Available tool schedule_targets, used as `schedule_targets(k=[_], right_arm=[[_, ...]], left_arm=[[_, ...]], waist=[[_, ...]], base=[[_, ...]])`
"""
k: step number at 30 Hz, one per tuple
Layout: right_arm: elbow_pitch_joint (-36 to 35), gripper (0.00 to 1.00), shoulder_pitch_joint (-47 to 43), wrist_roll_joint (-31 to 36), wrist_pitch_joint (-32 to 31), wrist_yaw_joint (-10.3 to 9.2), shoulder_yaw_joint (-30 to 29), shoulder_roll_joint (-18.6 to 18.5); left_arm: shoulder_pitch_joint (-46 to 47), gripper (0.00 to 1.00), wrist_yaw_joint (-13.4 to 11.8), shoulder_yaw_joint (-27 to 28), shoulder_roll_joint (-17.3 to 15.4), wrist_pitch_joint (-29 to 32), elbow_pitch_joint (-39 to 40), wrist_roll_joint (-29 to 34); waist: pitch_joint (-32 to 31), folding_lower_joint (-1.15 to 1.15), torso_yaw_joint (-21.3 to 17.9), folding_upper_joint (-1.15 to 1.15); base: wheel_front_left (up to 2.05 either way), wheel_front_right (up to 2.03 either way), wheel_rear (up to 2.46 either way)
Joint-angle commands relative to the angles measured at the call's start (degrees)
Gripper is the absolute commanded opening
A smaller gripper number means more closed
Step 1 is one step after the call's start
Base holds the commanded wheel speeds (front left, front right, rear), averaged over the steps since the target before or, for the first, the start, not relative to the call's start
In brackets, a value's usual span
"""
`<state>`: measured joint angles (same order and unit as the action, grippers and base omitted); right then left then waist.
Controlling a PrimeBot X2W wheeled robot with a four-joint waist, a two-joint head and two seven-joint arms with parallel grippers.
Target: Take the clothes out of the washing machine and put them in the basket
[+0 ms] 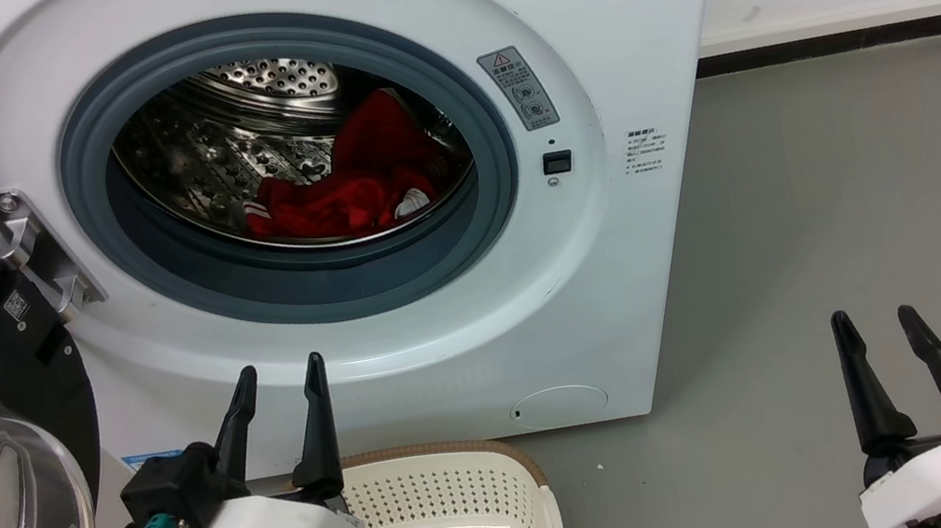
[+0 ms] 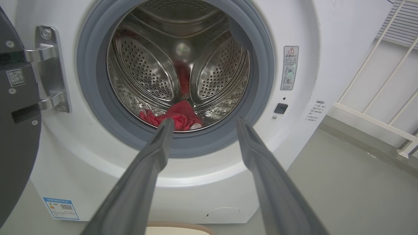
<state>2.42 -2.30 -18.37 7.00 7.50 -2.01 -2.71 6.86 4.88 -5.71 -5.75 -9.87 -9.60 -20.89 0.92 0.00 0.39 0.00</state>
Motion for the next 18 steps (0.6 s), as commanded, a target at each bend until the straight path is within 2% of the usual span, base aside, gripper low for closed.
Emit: schedule_targets(k=[1, 18], right_arm=[[-0.8, 1.0, -0.1, 1.2, 0.3, -0.02, -0.1, -0.3], [-2.2, 1.0, -1.1, 10.2, 1.7, -0.02, -0.5, -0.3]], left_arm=[[0.9, 1.0, -0.3, -0.3, -0.4, -0.6, 0.3, 1.2], [0.6, 1.0, -2.7, -1.7, -1.3, -2.7, -1.1, 9.3]], waist=[[0.0, 0.0, 0.0, 0.0], [0.1, 0.0, 0.2, 0.0]], base=[[0.0, 0.0, 0.0], [0.0, 0.0, 0.0]])
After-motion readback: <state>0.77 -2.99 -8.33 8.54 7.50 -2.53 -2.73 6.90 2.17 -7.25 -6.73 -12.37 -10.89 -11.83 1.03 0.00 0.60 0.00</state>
